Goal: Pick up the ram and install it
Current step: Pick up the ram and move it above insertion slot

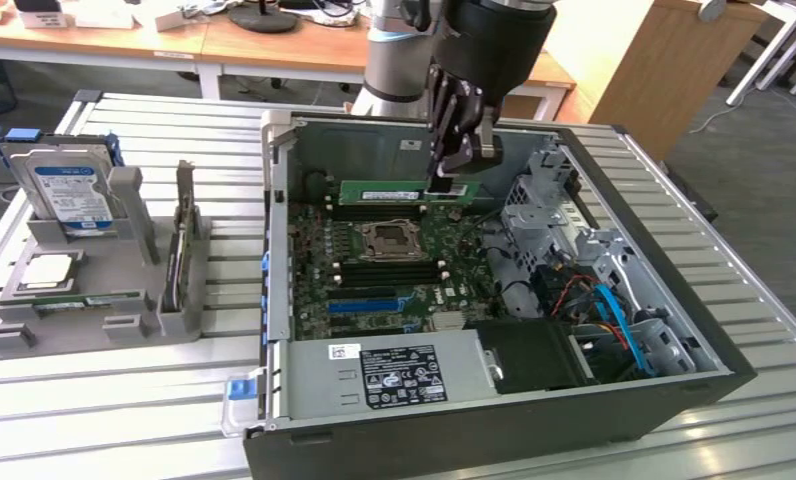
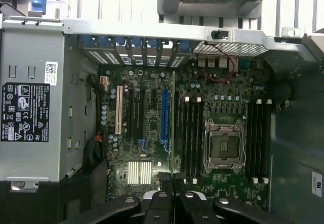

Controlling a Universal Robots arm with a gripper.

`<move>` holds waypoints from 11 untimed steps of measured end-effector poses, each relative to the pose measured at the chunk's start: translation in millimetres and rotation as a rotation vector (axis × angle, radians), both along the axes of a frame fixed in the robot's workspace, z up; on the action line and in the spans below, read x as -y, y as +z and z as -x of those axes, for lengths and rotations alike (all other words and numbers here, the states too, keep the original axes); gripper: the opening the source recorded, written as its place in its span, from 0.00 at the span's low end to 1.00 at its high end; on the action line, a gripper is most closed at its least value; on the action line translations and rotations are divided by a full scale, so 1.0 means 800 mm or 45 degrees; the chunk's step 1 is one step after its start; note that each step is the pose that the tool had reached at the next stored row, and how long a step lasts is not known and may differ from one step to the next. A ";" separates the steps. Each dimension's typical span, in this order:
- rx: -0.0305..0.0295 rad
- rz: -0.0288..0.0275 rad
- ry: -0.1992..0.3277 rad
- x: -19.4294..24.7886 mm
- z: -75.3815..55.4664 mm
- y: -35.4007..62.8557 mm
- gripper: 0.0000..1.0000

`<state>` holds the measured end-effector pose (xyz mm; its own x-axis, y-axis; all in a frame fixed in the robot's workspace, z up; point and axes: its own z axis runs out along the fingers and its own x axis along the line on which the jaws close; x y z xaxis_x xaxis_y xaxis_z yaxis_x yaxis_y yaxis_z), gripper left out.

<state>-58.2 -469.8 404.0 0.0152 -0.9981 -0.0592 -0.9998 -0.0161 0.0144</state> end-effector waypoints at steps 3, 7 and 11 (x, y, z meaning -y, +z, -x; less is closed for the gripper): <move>0.0001 -0.0001 0.000 0.0000 -0.001 0.000 0.12; 0.0000 0.0000 0.000 0.0000 -0.002 0.000 0.12; 0.0000 0.0002 -0.015 0.0000 -0.002 0.000 0.12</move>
